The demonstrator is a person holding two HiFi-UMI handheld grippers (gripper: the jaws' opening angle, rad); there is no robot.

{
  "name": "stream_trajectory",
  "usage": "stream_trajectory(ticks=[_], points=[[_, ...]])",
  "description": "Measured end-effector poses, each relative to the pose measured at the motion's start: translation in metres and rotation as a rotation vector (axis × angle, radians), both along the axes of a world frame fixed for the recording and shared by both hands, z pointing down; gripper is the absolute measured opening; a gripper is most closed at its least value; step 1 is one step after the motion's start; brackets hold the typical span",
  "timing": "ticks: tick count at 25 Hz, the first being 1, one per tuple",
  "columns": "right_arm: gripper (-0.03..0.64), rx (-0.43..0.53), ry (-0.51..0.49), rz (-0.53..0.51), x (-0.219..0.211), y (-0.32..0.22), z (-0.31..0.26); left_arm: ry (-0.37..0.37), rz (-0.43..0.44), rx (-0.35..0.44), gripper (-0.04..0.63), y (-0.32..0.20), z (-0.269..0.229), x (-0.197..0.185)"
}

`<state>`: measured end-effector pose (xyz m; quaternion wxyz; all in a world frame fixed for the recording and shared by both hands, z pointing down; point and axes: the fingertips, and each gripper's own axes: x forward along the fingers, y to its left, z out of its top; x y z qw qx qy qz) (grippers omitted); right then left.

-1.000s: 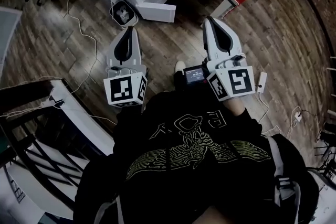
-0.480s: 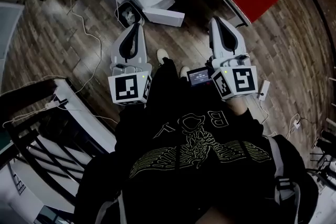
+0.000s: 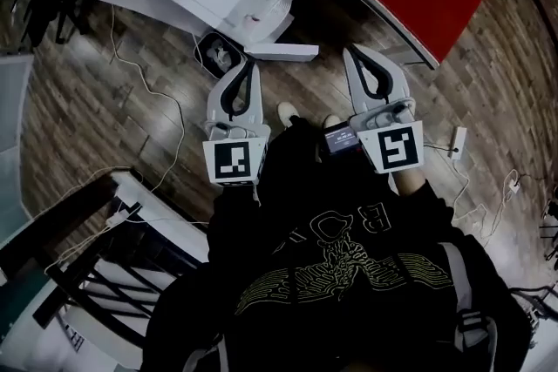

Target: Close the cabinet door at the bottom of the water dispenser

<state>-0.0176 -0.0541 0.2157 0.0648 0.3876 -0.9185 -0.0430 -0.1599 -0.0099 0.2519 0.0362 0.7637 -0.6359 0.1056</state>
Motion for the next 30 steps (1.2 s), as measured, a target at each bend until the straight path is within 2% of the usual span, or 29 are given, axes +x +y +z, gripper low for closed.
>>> stream_trajectory(ticks=[3,8,9,12,13,17,20,23,25,28,29,30], points=[[-0.005,0.012,0.002,-0.003,-0.010,-0.026,0.020,0.037,0.008,-0.075,0.008,-0.017,0.040,-0.001],[-0.005,-0.021,0.012,0.001,-0.015,-0.064,0.084,0.216,0.028,-0.253,0.008,-0.042,0.137,0.004],[-0.005,-0.033,0.037,-0.008,-0.016,-0.070,0.102,0.232,0.028,-0.289,0.008,-0.045,0.159,0.005],[-0.005,-0.079,0.134,-0.044,-0.020,-0.089,0.160,0.212,0.007,-0.390,0.008,-0.058,0.238,0.003],[-0.005,-0.099,0.144,-0.053,-0.022,-0.095,0.180,0.229,-0.017,-0.434,0.008,-0.064,0.268,0.000],[-0.005,-0.171,0.187,-0.124,-0.025,-0.113,0.266,0.401,-0.158,-0.605,0.008,-0.093,0.391,-0.006],[-0.005,-0.214,0.211,-0.152,-0.022,-0.107,0.309,0.475,-0.273,-0.660,0.008,-0.099,0.448,-0.015],[-0.005,-0.238,0.226,-0.161,-0.021,-0.102,0.341,0.514,-0.339,-0.719,0.006,-0.094,0.490,-0.021],[-0.005,-0.255,0.239,-0.165,-0.016,-0.104,0.361,0.626,-0.414,-0.739,0.006,-0.089,0.516,-0.022],[-0.003,-0.297,0.244,-0.164,-0.012,-0.112,0.388,0.889,-0.575,-0.722,0.006,-0.086,0.555,-0.029],[-0.005,-0.308,0.244,-0.169,-0.014,-0.115,0.397,0.953,-0.618,-0.714,0.008,-0.087,0.567,-0.032],[-0.003,-0.317,0.247,-0.178,-0.016,-0.117,0.403,0.987,-0.649,-0.709,0.008,-0.089,0.576,-0.036]])
